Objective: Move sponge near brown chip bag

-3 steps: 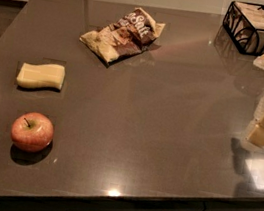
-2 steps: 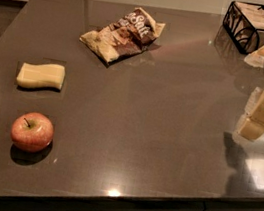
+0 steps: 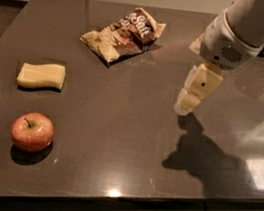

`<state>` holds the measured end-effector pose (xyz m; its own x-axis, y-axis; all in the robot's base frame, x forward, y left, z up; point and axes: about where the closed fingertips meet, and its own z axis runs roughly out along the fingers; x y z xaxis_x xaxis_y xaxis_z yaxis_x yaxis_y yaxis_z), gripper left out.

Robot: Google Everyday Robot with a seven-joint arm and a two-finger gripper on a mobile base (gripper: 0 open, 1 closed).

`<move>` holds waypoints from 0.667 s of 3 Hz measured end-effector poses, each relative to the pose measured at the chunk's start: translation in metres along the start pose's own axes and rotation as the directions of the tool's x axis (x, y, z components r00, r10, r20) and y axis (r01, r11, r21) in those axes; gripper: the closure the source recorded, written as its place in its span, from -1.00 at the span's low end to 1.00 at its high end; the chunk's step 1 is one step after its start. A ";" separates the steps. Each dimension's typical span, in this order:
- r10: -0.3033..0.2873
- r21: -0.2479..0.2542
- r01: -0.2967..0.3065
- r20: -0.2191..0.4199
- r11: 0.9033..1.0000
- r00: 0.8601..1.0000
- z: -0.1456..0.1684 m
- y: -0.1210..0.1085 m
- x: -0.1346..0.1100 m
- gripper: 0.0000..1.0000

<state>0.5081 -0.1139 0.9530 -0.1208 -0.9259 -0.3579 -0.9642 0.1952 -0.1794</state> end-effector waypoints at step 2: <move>-0.027 -0.025 0.031 0.146 0.999 0.989 0.067 -0.033 -0.103 -1.00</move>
Offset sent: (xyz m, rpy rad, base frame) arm 0.0953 0.1729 -0.0287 0.2194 -0.0202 0.0895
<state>0.5686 -0.0034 0.9345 -0.0593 -0.8738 -0.4827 -0.9730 0.1587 -0.1677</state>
